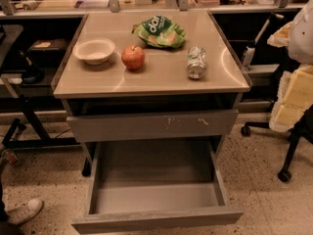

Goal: Place apple into middle drawer

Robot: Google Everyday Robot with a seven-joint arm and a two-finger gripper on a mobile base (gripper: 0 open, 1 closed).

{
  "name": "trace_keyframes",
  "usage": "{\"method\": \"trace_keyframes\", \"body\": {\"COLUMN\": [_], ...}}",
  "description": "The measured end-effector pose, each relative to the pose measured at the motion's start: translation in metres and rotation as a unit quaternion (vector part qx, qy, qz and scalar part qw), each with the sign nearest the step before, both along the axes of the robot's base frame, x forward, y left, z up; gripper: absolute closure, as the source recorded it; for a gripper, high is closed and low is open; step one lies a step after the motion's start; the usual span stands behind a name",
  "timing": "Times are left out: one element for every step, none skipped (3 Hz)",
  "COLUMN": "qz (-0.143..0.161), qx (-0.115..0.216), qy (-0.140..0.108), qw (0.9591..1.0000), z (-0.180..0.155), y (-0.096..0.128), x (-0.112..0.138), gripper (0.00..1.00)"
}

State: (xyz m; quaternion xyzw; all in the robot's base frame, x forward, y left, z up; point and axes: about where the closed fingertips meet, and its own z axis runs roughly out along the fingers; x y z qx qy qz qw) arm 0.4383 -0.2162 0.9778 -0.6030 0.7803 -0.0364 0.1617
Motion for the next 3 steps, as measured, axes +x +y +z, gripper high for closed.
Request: {"method": "trace_keyframes", "body": {"qz": [0.0,0.009,0.026], "qx": [0.0,-0.008,-0.021], "qy": [0.0,-0.007,-0.016], "qw": [1.0,0.9999,0.9993], "z": [0.0,0.003,0.005], "y": [0.0,0.012,0.036], "x": [0.0,0.007,0.028], "gripper": [0.0,0.0,0.0]}}
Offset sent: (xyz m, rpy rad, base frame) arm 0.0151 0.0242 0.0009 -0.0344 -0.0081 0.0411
